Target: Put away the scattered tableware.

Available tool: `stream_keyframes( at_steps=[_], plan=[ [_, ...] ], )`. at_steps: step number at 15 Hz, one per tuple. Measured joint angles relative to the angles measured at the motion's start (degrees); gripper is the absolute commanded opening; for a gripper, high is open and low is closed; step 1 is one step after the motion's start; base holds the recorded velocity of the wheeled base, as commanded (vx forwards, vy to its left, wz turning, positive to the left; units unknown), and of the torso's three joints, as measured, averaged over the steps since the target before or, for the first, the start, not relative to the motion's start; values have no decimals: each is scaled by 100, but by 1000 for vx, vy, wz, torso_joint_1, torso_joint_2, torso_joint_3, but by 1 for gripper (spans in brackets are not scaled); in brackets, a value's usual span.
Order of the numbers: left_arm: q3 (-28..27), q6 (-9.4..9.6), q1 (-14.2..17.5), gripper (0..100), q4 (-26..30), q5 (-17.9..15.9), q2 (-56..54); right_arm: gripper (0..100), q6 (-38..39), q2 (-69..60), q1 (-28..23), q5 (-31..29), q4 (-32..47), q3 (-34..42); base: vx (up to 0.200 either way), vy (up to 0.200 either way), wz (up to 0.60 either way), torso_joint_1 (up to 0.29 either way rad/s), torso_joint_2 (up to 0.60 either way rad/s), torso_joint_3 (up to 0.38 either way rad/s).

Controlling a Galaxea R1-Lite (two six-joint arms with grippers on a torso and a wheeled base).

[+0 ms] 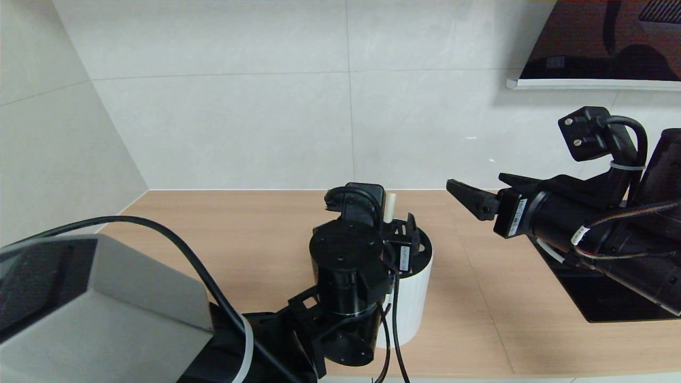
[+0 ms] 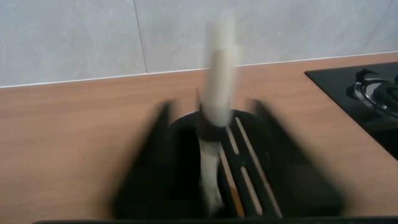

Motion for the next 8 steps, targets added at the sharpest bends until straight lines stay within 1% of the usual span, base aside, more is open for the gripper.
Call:
stream_keyframes(
  at_steps=[6,8],
  plan=[
    [90,2,2,100,-2,-1,-101,100,0,-2,0,4,0,0,0,0,0,0,0,0],
    [199,5,11,100,2,-80,-305,100,4,-22,0,2,-21,5,0,0,0,0,0,0]
  ],
)
